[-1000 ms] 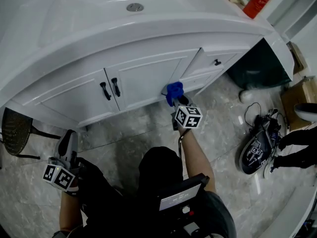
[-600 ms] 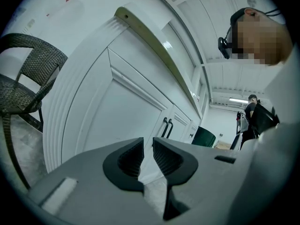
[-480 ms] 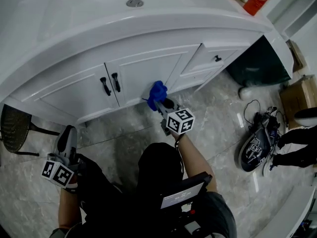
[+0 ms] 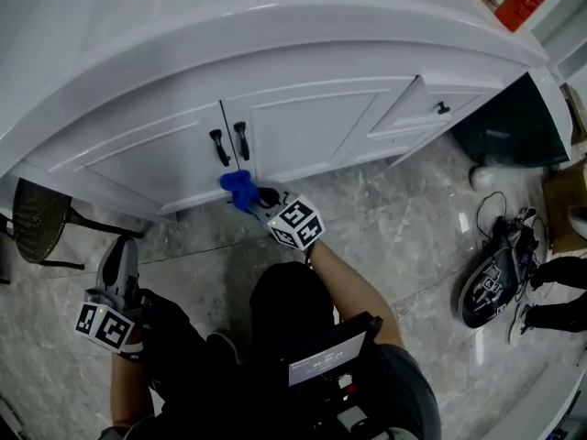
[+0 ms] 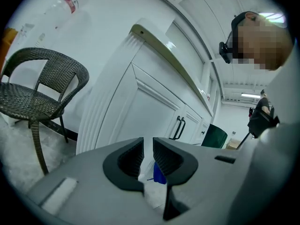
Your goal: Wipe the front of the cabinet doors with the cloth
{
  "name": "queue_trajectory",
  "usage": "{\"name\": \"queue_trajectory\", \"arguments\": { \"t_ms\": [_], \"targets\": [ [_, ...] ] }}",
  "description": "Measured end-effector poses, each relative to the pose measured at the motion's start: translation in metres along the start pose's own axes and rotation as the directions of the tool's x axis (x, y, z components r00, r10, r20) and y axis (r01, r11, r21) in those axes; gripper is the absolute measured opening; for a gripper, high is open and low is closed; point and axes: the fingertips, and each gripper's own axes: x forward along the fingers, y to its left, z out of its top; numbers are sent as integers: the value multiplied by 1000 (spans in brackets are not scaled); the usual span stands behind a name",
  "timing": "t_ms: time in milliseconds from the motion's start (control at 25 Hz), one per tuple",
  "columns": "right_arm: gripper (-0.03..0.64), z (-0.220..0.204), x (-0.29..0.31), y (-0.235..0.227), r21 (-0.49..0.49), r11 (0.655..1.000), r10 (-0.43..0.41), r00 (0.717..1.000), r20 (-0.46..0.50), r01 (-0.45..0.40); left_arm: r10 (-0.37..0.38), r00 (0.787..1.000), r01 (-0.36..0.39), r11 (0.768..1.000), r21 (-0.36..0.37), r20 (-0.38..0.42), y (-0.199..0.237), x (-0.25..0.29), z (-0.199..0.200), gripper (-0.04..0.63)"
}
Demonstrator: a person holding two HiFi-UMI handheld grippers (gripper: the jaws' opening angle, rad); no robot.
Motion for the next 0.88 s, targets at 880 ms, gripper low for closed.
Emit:
{"name": "queue_trajectory", "arguments": {
  "t_ms": [880],
  "targets": [
    [52, -55, -240, -204, 321, 683, -689, 724, -14, 656, -125, 991, 126, 992, 13, -47, -47, 37, -12, 63]
  ]
}}
